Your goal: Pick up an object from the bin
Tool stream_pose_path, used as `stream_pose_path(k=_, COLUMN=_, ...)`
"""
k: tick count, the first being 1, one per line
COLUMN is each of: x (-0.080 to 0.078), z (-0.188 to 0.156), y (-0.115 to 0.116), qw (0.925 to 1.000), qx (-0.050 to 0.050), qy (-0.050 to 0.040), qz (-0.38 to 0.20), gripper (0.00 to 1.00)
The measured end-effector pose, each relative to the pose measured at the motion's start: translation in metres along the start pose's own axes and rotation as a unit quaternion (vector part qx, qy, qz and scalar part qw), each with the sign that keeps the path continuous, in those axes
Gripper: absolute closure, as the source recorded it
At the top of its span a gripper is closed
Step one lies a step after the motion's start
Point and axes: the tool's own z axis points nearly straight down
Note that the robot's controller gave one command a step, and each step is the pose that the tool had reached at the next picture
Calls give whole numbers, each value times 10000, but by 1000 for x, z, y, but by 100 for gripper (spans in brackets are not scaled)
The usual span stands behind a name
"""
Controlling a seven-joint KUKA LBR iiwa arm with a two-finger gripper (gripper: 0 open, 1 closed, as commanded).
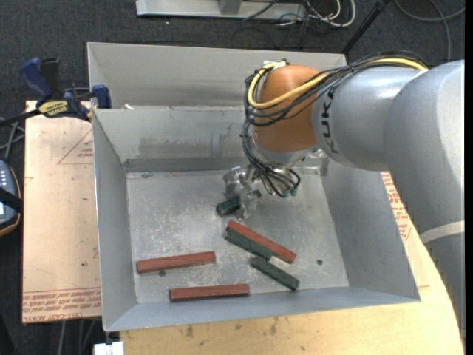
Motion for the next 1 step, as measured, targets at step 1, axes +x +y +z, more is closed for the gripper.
stream_pose_path(k=1, x=20, z=-164, y=8, qw=10000, qx=10, qy=-16, qz=-69, gripper=100)
